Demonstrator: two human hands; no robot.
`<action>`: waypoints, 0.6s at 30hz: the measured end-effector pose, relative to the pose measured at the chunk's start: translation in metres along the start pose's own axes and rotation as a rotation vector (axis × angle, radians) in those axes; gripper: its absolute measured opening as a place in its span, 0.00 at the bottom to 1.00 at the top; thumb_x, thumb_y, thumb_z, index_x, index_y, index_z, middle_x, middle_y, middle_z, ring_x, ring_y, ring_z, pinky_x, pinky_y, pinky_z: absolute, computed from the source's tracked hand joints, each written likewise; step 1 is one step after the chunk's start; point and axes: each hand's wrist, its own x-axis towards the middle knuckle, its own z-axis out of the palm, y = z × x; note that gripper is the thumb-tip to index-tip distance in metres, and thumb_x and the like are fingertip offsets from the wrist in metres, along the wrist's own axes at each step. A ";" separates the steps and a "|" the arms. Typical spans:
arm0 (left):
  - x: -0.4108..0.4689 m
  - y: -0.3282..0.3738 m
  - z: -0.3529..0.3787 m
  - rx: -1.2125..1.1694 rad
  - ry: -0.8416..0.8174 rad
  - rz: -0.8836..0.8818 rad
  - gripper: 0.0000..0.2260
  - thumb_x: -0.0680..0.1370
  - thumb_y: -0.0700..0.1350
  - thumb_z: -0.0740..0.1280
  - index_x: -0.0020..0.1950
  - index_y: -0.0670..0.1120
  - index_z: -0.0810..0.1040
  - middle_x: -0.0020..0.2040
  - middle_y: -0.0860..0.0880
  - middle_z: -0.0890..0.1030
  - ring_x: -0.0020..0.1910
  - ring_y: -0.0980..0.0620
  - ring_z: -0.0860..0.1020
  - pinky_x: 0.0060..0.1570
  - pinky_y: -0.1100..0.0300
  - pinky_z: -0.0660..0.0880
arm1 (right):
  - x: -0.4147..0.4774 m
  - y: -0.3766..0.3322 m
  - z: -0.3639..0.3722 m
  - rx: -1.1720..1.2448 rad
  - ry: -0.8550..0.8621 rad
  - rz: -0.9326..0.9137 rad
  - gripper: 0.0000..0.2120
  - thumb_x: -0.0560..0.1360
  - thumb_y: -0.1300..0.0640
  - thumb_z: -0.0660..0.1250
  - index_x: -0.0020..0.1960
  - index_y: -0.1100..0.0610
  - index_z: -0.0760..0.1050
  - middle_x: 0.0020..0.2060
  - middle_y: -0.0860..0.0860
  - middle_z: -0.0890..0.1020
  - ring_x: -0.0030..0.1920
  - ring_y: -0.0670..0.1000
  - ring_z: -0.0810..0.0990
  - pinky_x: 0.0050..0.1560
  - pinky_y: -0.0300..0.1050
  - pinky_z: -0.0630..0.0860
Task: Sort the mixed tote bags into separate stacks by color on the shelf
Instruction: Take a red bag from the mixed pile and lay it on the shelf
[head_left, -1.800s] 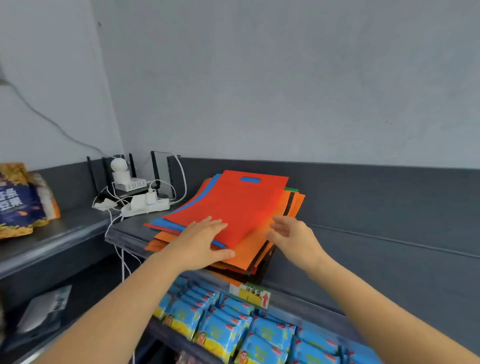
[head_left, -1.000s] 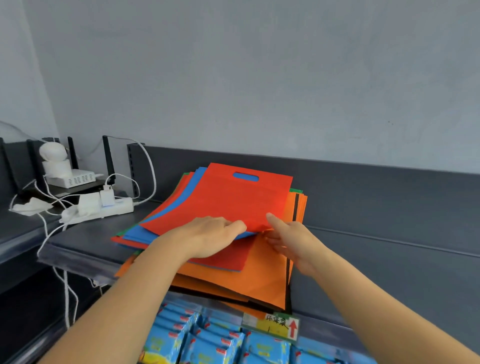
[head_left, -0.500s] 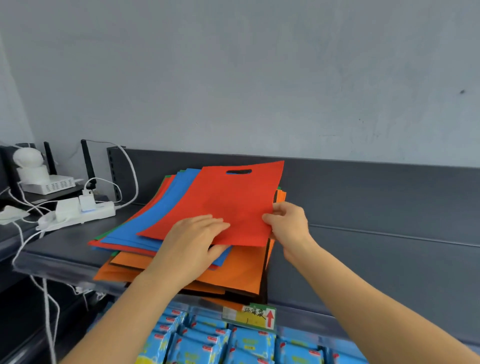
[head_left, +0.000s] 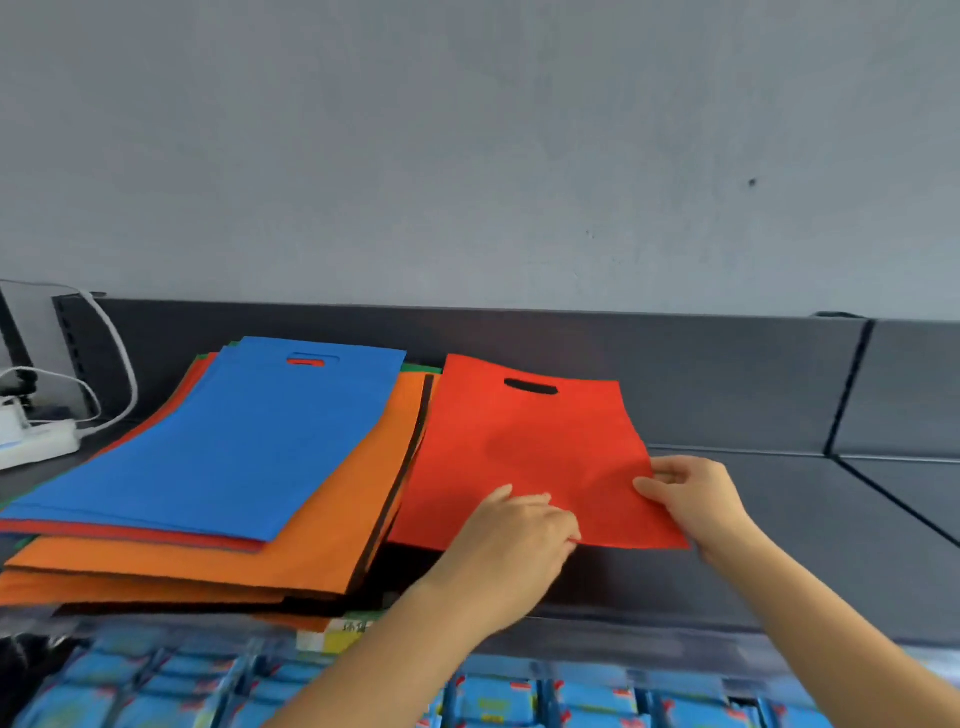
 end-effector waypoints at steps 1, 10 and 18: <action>0.003 0.005 0.007 -0.029 -0.082 -0.036 0.14 0.80 0.49 0.54 0.56 0.51 0.78 0.59 0.53 0.79 0.67 0.53 0.70 0.66 0.48 0.63 | 0.000 0.005 -0.005 -0.034 0.011 0.006 0.09 0.68 0.63 0.73 0.43 0.51 0.83 0.38 0.50 0.85 0.44 0.53 0.83 0.54 0.54 0.78; 0.006 0.007 0.037 -0.327 -0.306 -0.129 0.18 0.81 0.56 0.55 0.65 0.50 0.75 0.70 0.51 0.71 0.70 0.55 0.66 0.68 0.57 0.63 | 0.002 0.022 -0.029 -0.713 -0.028 0.029 0.20 0.71 0.58 0.68 0.63 0.60 0.73 0.58 0.56 0.78 0.59 0.59 0.76 0.55 0.49 0.73; 0.001 0.006 0.028 -0.185 -0.215 -0.146 0.17 0.82 0.45 0.54 0.68 0.46 0.72 0.73 0.51 0.67 0.71 0.53 0.64 0.70 0.57 0.62 | -0.015 0.008 0.032 -0.762 -0.369 -0.478 0.19 0.79 0.54 0.61 0.69 0.54 0.70 0.71 0.51 0.68 0.71 0.48 0.65 0.68 0.35 0.55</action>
